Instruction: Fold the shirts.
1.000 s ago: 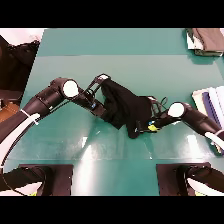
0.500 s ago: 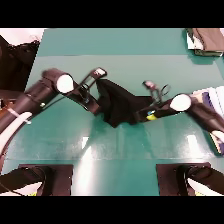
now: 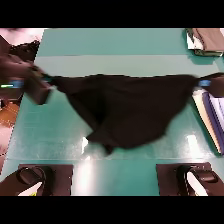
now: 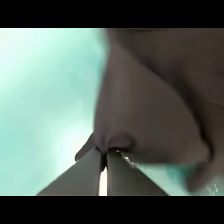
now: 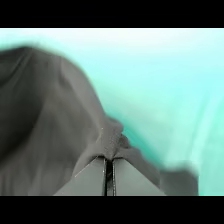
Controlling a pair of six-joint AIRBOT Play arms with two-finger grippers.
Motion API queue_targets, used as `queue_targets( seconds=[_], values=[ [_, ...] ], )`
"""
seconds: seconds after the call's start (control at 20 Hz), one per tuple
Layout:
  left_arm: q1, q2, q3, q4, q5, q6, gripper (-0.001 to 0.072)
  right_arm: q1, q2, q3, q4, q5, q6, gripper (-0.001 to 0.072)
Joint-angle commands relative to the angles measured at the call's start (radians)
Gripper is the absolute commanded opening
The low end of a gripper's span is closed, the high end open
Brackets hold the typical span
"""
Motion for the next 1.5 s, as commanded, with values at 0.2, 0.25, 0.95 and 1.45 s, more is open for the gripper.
queue_targets(
  seconds=[0.2, 0.25, 0.95, 1.45],
  values=[
    [0.000, 0.098, 0.327, 0.123, -0.235, -0.062, 0.0021, -0.496, 0.055, 0.301, -0.001, 0.283, -0.018, 0.0025],
    [0.000, 0.091, 0.326, 0.185, -0.277, -0.061, 0.0021, -0.498, 0.026, 0.322, 0.013, 0.290, -0.014, 0.0025],
    [0.095, -0.296, -0.325, 0.200, 0.218, 0.010, 0.0021, -0.038, -0.429, -0.002, -0.060, -0.104, -0.037, 0.0026],
    [0.346, -0.420, -0.349, -0.042, 0.352, 0.054, 0.0022, -0.003, -0.702, -0.001, -0.073, -0.240, -0.047, 0.0694]
  ],
)
